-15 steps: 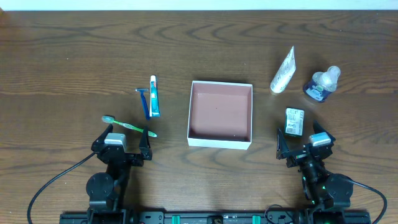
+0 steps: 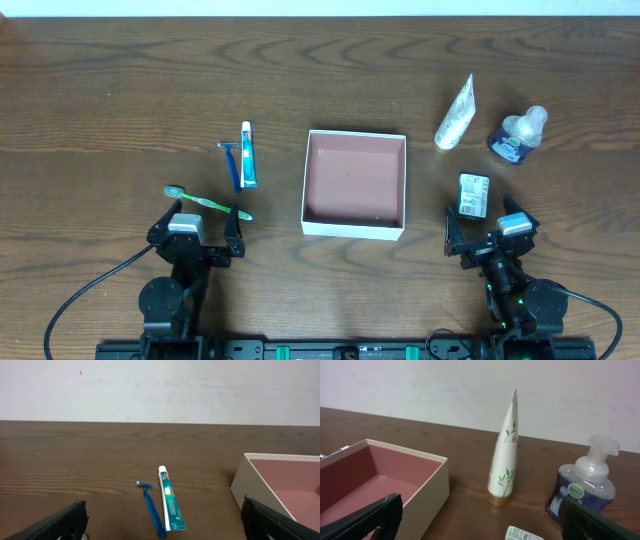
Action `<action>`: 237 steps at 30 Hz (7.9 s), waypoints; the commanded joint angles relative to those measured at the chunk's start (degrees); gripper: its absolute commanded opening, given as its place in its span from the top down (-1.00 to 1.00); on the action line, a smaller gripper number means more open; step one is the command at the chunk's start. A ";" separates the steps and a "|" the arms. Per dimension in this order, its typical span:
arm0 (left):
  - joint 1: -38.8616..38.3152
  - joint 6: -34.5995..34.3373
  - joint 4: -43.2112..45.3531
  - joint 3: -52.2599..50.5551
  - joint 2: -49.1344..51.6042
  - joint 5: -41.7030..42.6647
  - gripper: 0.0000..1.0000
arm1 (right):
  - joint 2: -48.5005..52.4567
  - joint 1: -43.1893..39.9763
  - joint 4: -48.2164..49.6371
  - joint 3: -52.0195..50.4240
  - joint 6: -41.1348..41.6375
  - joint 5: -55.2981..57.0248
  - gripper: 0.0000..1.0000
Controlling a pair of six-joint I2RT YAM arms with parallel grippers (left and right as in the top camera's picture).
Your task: Pack container
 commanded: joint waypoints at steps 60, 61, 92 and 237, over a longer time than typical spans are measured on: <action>0.31 0.35 -0.72 -1.70 0.13 0.42 -0.96 | 42.56 -0.26 -21.84 53.53 -2.40 -18.45 -0.98; 0.31 0.35 -0.72 -1.70 0.13 0.42 -0.96 | 46.53 -0.26 -25.03 57.61 -3.17 -18.47 -0.99; 0.31 0.35 -0.72 -1.70 0.13 0.42 -0.96 | 88.48 -0.22 -22.47 70.44 -2.40 -3.58 -0.53; 0.31 0.35 -0.72 -1.70 0.13 0.42 -0.96 | 84.02 -9.03 -46.14 79.25 20.59 21.14 -0.62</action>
